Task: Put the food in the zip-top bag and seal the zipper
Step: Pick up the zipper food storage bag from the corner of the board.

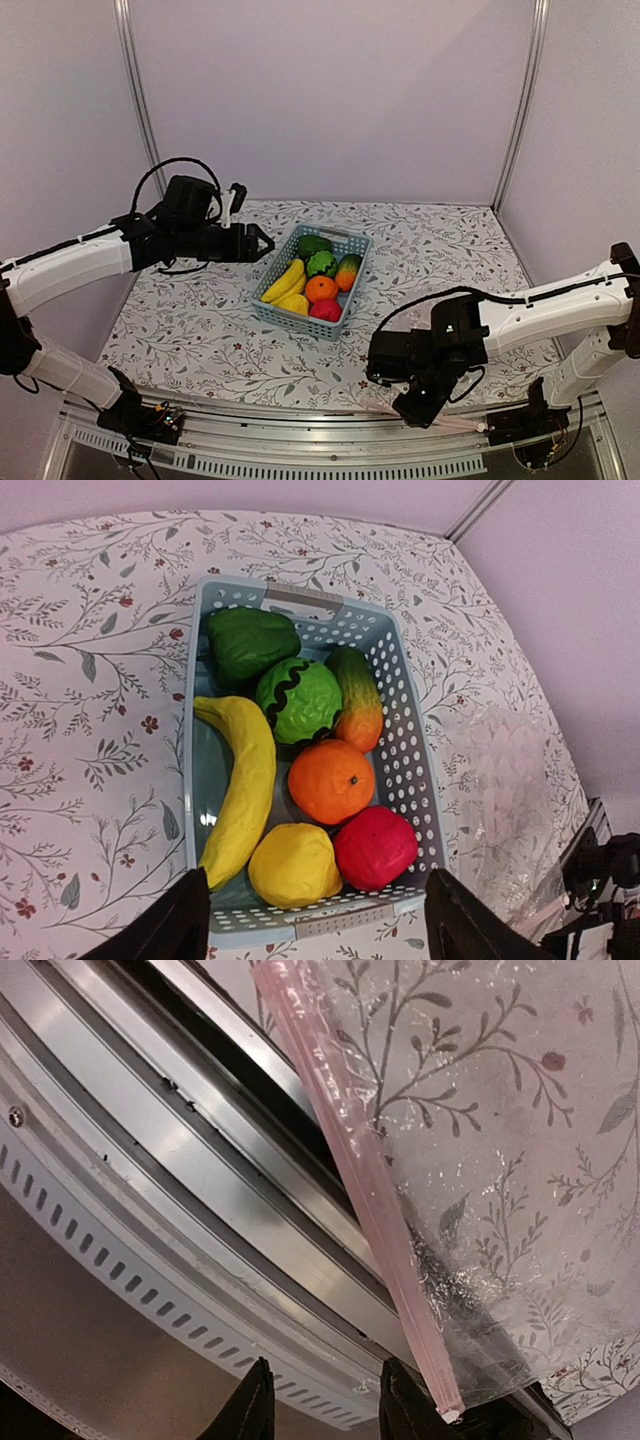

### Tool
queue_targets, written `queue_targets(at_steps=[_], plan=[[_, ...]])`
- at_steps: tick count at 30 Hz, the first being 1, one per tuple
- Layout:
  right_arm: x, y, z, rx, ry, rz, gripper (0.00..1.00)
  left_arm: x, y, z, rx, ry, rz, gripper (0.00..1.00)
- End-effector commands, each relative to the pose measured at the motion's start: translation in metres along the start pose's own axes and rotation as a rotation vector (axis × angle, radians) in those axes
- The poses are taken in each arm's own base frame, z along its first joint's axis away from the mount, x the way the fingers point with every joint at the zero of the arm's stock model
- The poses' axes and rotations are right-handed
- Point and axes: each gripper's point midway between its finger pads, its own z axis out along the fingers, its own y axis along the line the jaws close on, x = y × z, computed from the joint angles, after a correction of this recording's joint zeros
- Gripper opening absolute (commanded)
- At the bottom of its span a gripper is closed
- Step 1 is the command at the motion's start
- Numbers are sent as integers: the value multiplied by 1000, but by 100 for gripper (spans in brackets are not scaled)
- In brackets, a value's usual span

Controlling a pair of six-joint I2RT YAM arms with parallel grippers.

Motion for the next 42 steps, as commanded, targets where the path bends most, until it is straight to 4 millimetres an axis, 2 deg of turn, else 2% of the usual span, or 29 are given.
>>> queue_targets(at_steps=[1,6,8,18,23,27,31,34,36,39,42], plan=[[34,-20,19,109,139,83,35,11,-7,6,40,16,4,73],[53,-41,29,206,211,79,34,13,-1,1,14,8,29,74],[49,-47,31,245,194,69,34,16,0,-1,14,8,31,74],[32,-49,51,286,181,1,29,27,4,-12,18,10,0,74],[23,-55,54,337,169,-18,14,27,5,-19,11,3,1,74],[11,-61,48,373,136,-14,7,24,7,-22,-7,-9,14,74],[-11,-73,22,411,66,33,0,10,8,-24,-26,-51,20,74],[-38,-82,-15,373,-45,142,0,-6,3,-21,-32,-85,-32,75],[-57,-96,-43,318,-135,252,0,-17,-3,-16,-32,-101,-61,79],[-81,-122,-86,209,-274,432,0,-39,-26,-8,-19,-140,-63,80],[-98,-140,-122,150,-394,522,0,-57,-64,3,48,-154,-36,80]])
